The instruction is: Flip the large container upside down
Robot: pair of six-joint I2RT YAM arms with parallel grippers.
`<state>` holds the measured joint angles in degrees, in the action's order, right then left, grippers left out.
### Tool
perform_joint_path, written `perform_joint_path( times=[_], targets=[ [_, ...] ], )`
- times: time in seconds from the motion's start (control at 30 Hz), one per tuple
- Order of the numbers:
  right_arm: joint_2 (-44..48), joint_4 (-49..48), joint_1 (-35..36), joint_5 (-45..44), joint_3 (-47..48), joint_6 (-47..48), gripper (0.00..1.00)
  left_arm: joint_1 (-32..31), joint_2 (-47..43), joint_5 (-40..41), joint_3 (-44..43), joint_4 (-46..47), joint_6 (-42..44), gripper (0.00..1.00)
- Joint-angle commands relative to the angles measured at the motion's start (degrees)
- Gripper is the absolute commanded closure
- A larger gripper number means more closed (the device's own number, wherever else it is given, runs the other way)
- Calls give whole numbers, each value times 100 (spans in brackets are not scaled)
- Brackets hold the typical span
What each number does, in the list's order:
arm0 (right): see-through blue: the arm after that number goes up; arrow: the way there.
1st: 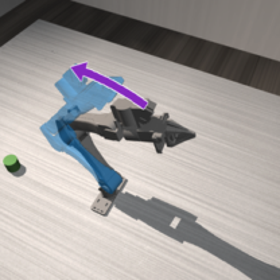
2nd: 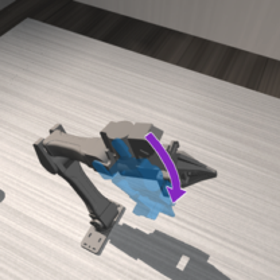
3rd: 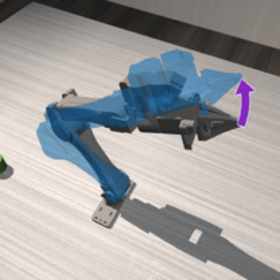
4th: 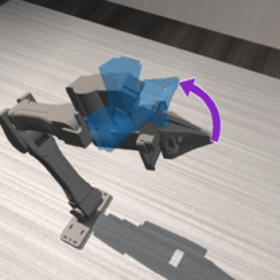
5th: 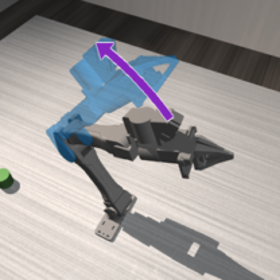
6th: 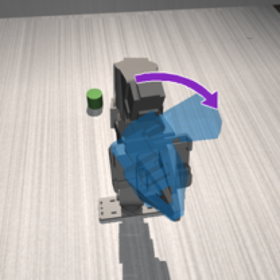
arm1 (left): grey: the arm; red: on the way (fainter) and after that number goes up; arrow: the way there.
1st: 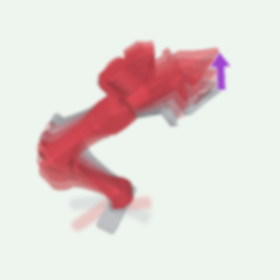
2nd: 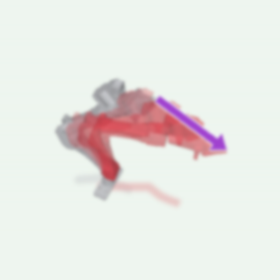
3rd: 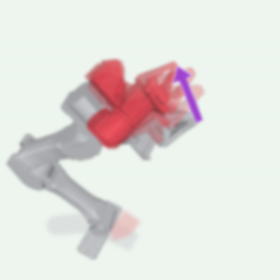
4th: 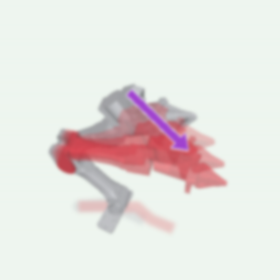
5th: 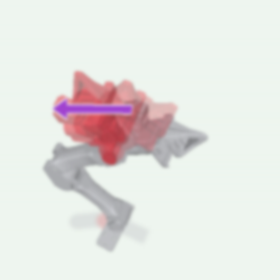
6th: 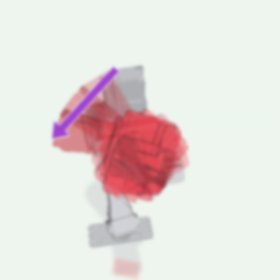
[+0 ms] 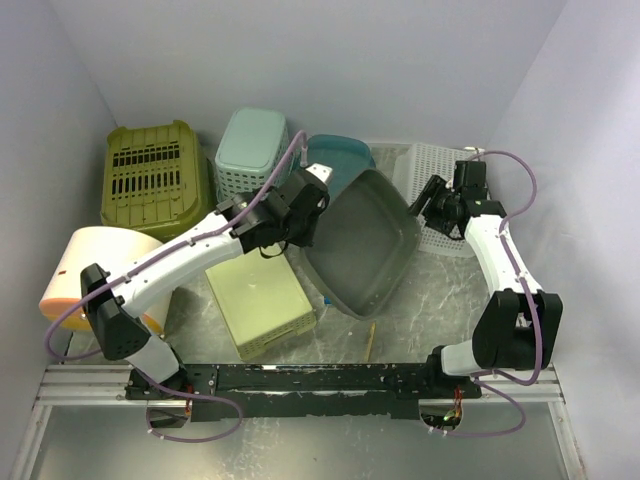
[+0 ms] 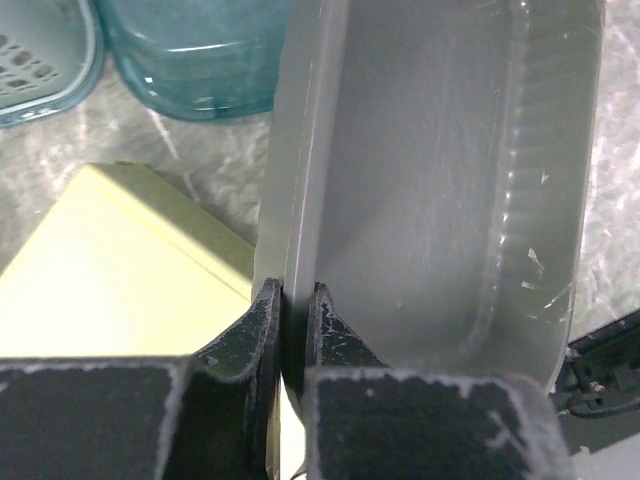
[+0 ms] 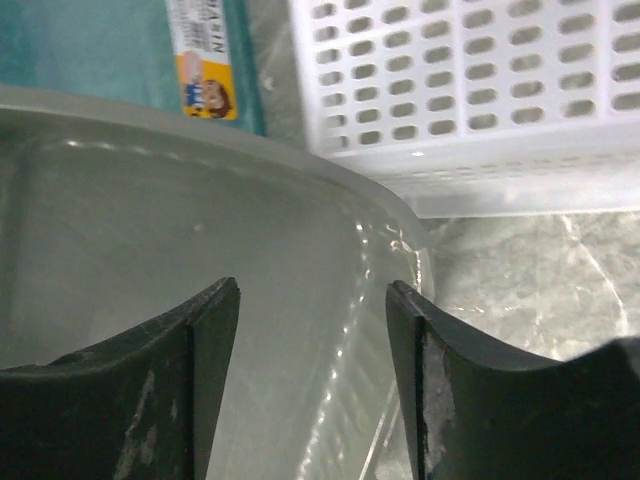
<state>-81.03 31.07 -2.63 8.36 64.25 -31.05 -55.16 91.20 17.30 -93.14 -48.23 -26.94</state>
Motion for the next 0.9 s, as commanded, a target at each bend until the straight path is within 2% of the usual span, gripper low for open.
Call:
perform_joint_path(
  times=[0.0,0.2,0.4,0.47,0.53,0.63,0.77,0.87],
  targets=[
    [298,-145,-35,722,380,99,37,228,-520,314,23,155,155,93],
    [759,-639,-37,1613,453,-251,27,343,-749,134,117,492,293,93],
    [1120,-2030,83,2756,37,-1792,22,341,-800,20,280,1002,521,93],
    [1200,-2244,361,2405,108,-2184,17,339,-819,-13,408,1226,541,93],
    [1136,-1845,968,1528,431,-2182,8,339,-860,-59,574,1533,541,93],
    [776,-1411,1521,759,964,-2178,0,337,-937,-89,790,1992,572,93],
    [681,-2494,1658,1152,484,-2940,0,332,-1158,-81,1308,2714,620,93],
    [359,-2268,1928,989,766,-2640,0,338,-1179,-34,1447,2918,905,93]
  ],
)
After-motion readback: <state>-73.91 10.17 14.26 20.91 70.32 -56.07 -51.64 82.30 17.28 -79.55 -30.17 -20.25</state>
